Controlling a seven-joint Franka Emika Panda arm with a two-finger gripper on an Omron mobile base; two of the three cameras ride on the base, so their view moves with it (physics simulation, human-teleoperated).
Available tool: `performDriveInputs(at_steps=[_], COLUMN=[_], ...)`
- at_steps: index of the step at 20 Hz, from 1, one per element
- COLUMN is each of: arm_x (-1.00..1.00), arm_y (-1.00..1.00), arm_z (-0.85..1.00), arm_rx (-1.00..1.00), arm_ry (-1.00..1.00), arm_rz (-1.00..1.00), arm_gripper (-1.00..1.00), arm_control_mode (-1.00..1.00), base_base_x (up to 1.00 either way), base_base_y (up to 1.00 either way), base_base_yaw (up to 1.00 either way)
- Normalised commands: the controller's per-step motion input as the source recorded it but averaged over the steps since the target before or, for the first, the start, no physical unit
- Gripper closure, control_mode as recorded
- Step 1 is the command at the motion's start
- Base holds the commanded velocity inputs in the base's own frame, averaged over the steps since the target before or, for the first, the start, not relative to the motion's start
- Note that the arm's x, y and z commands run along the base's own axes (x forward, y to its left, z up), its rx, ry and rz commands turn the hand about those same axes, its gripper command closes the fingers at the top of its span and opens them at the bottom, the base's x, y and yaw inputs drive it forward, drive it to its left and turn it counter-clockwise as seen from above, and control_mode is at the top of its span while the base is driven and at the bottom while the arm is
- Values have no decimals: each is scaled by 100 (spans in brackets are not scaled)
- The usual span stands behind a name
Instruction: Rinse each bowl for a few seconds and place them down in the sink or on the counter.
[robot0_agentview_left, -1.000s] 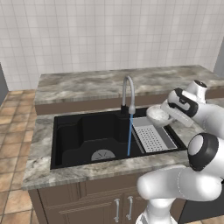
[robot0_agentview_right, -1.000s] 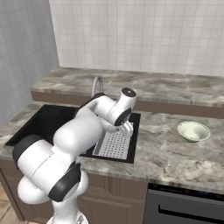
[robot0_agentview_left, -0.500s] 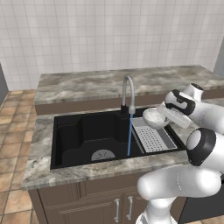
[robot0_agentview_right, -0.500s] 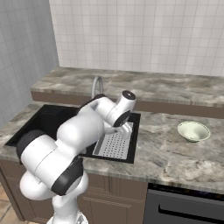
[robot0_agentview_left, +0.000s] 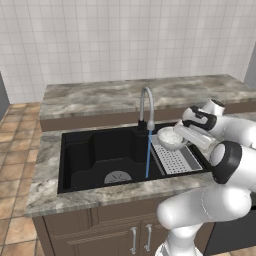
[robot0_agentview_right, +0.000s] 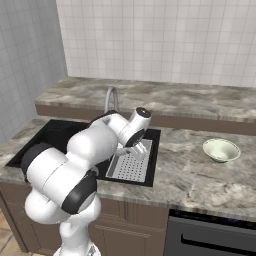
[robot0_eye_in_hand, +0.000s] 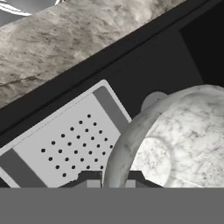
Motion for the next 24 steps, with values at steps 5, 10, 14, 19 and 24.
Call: performDriveInputs(at_steps=[5,10,14,19,24], arm_x=[19,24,32,33,40], arm_y=[6,0,3,7,1], arm_z=[-16,-22,-24,-17,-8], arm_rx=[1,4,4,3,2], arm_ry=[0,0,0,-2,-2], arm_rz=[8,9,8,7,7], arm_gripper=[100,100,100,100,100], arm_control_mode=[-100,-100,-100,-100,-100], base_base_x=[0,0,0,0,0], base_base_y=[0,0,0,0,0], base_base_yaw=[0,0,0,0,0])
